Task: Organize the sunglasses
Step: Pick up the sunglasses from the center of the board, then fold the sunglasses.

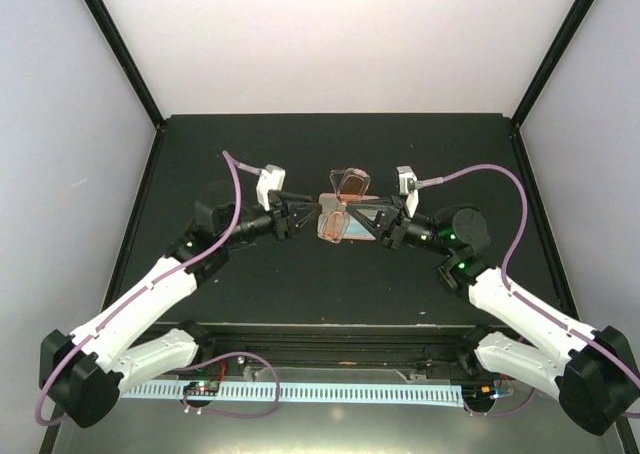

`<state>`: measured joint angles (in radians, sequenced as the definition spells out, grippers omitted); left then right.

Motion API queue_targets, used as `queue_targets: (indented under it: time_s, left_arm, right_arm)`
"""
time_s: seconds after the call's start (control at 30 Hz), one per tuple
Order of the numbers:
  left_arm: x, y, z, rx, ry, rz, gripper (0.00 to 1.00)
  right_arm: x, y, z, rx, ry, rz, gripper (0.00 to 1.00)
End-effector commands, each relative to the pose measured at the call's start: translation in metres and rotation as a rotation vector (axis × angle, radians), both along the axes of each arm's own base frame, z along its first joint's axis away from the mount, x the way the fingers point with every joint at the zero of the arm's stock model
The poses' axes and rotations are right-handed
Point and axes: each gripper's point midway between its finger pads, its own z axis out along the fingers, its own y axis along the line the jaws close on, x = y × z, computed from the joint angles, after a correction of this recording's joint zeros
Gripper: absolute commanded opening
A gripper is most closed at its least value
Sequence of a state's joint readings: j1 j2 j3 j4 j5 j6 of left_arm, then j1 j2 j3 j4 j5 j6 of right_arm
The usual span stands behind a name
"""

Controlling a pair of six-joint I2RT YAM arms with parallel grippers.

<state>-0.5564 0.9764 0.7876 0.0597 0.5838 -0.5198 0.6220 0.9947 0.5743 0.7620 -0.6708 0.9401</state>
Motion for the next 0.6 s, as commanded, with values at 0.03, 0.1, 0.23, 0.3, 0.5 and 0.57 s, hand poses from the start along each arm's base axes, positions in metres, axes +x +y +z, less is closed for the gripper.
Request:
queue_targets:
  time_s: [0.03, 0.1, 0.23, 0.3, 0.5, 0.57]
  left_arm:
    - [0.023, 0.008, -0.028, 0.026, 0.116, 0.128, 0.45]
    - [0.025, 0.006, -0.040, 0.044, 0.157, 0.130, 0.42]
    - [0.009, -0.014, -0.033, 0.012, 0.143, -0.031, 0.43]
    - [-0.004, -0.022, -0.020, 0.001, 0.086, -0.143, 0.50]
    - [-0.022, -0.030, 0.012, 0.016, -0.065, -0.290, 0.56]
    - [-0.032, -0.032, 0.022, -0.018, -0.105, -0.350, 0.58]
  right_arm:
    - [-0.023, 0.002, 0.031, 0.028, -0.170, 0.088, 0.01]
    - [-0.022, 0.004, 0.031, 0.024, -0.172, 0.098, 0.01]
    - [-0.017, 0.011, 0.024, 0.010, -0.146, 0.118, 0.01]
    - [-0.010, 0.014, 0.019, -0.007, -0.116, 0.110, 0.01]
    - [0.007, 0.020, -0.001, -0.066, -0.058, 0.060, 0.01]
    - [0.010, 0.021, -0.006, -0.085, -0.051, 0.048, 0.01]
